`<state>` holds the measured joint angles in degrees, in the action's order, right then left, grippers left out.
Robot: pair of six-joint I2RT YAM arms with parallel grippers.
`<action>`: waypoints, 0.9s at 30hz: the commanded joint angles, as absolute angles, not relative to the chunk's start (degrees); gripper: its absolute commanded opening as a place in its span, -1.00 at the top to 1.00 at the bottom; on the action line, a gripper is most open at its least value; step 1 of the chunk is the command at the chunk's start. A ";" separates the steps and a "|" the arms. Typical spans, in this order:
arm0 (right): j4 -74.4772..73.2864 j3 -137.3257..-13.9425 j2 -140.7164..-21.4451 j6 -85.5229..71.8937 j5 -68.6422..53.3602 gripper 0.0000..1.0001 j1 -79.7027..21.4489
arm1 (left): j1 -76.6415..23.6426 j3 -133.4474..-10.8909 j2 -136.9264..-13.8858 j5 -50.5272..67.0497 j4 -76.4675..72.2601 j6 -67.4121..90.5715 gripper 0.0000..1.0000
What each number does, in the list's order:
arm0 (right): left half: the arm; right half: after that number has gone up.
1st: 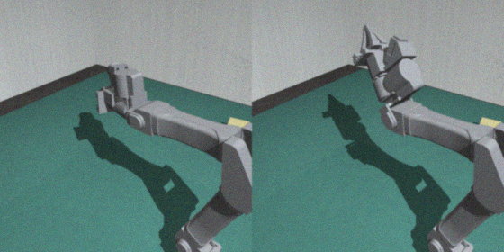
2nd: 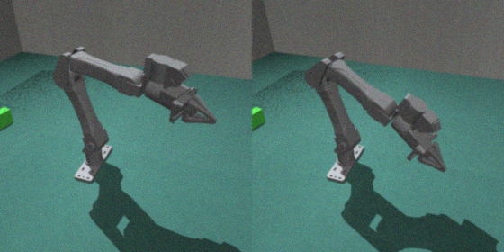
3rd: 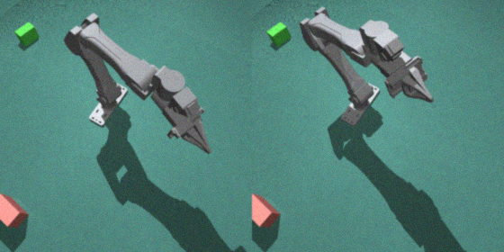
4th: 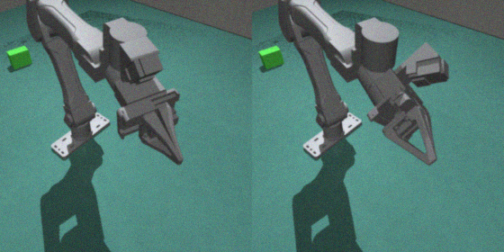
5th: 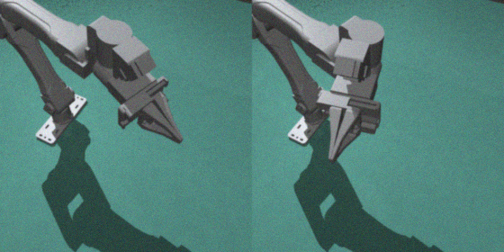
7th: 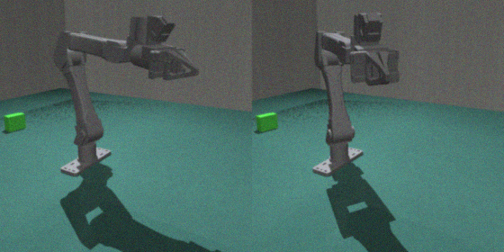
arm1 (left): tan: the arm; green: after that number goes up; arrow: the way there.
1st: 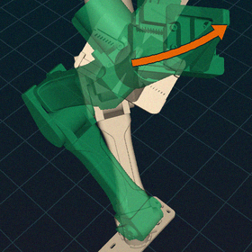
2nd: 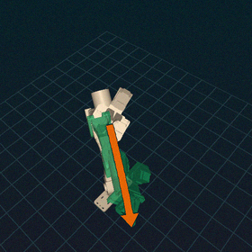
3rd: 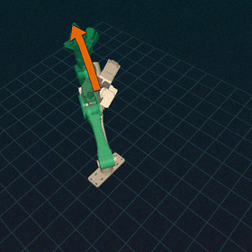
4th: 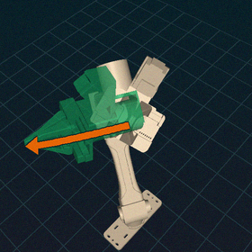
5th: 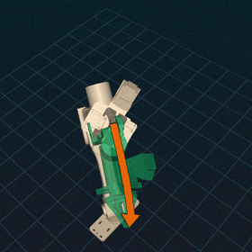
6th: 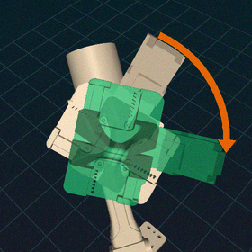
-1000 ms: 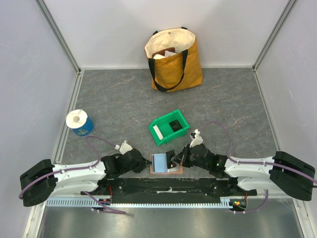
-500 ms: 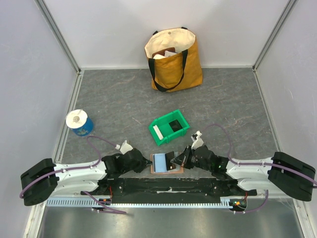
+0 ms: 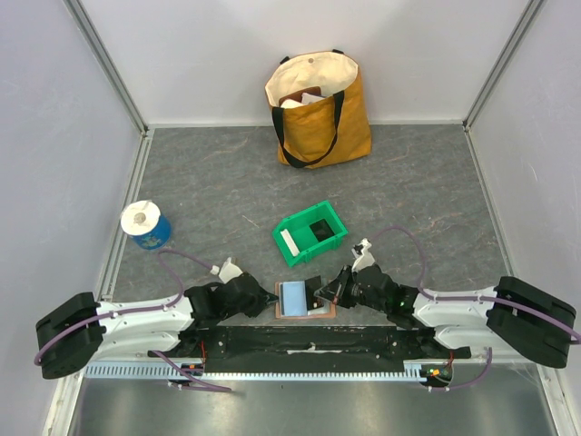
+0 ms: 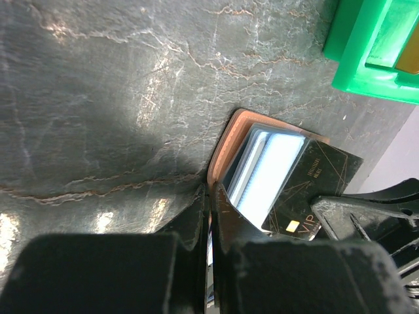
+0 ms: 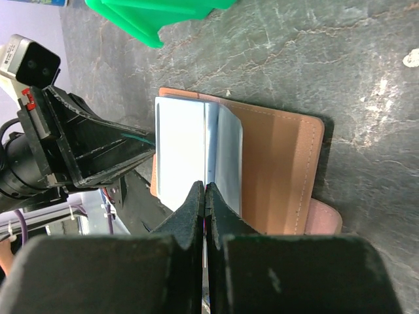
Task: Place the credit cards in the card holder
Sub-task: Insert the credit card into the card holder.
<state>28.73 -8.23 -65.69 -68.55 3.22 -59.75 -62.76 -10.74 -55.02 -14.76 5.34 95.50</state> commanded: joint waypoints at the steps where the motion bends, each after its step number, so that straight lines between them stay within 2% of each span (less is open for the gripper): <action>1: 32.25 -7.91 -67.50 -68.20 2.82 1.00 -59.50 | -63.10 -7.30 -55.64 -16.44 13.98 95.71 0.96; 13: 42.09 -7.03 -75.32 -70.05 -1.30 1.00 -59.50 | -63.19 -6.86 -55.72 -16.44 13.36 95.89 0.96; 27: 48.78 -4.83 -78.93 -73.48 -3.08 1.00 -59.50 | -63.11 -6.24 -55.46 -16.35 13.10 96.68 0.97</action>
